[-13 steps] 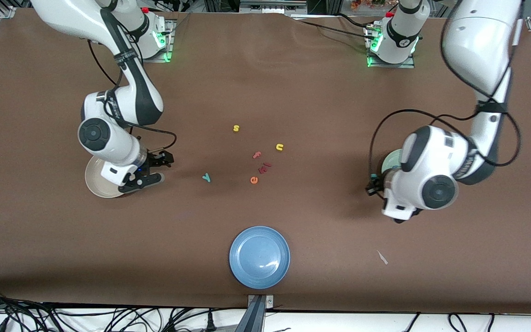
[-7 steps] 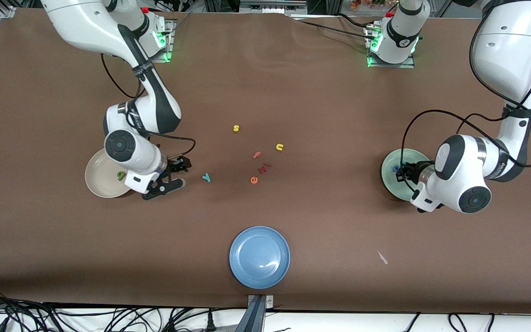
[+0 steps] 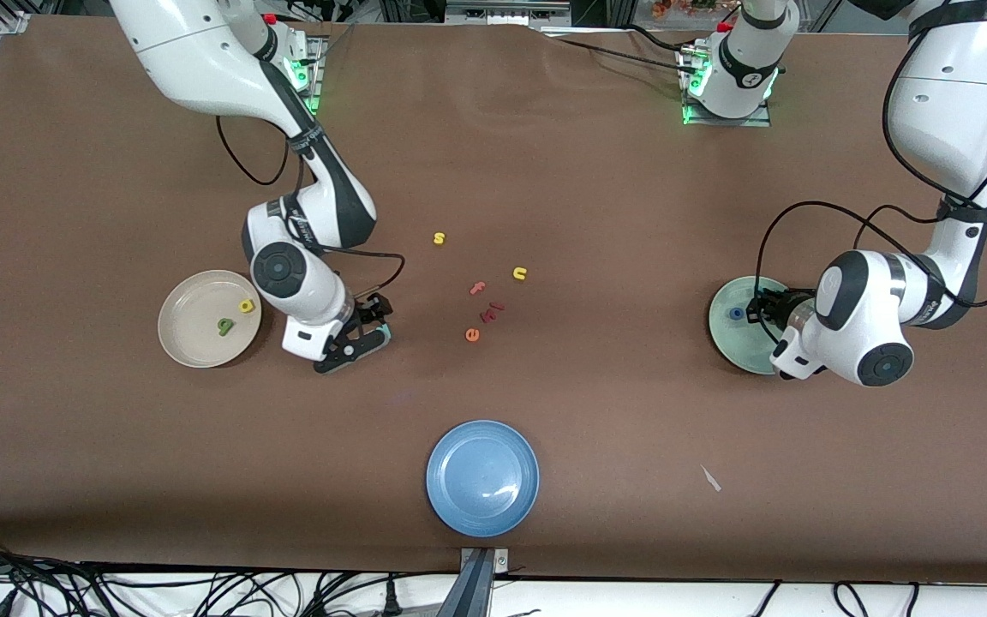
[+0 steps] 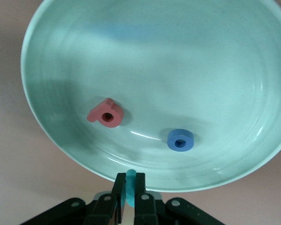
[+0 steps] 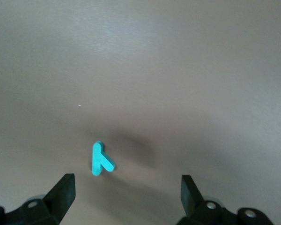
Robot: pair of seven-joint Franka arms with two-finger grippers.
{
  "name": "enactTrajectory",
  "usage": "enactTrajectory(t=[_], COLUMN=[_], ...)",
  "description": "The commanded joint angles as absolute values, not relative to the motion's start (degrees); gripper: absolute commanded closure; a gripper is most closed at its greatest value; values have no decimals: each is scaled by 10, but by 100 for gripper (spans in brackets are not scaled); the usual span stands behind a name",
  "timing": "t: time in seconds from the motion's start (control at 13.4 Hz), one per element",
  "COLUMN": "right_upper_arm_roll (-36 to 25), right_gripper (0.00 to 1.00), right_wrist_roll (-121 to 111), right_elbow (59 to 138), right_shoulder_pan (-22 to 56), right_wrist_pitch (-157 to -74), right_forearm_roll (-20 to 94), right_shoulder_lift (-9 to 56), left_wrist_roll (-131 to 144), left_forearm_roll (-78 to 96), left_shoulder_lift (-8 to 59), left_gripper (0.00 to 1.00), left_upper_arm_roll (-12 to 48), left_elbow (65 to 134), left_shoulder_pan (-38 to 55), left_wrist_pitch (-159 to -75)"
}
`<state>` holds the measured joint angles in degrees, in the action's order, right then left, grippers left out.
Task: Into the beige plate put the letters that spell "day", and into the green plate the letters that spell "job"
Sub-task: 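Release the teal l in the green plate while the right gripper reaches teal letter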
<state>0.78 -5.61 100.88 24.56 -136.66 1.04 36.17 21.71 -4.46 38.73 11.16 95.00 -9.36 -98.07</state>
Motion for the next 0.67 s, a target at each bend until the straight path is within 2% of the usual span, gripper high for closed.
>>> enactTrajectory(t=[0.0, 0.07, 0.15, 0.52, 0.6], right_upper_arm_roll=[7, 7, 7, 8, 8], right_gripper=[0, 0, 0, 1, 5], right_wrist_roll=[-56, -55, -55, -54, -54], right_elbow=[994, 996, 999, 1003, 1005], right_shoulder_pan=[261, 263, 265, 269, 269], right_wrist_pitch=[-1370, -1374, -1388, -1425, -1427], right_forearm_roll=[-28, -39, -41, -42, -42], right_shoulder_lift=[375, 377, 379, 400, 400], left_wrist_roll=[207, 207, 207, 209, 208], left_forearm_roll=[-57, -55, -53, -53, -54], left_shoulder_lift=[378, 375, 372, 329, 321], left_gripper=[35, 6, 0, 0, 0], left_upper_arm_roll=[118, 118, 118, 119, 120], left_elbow=[953, 949, 944, 888, 871], left_shoulder_pan=[-98, -99, -99, -91, -90], left_wrist_pitch=[-987, -987, -986, -979, -979])
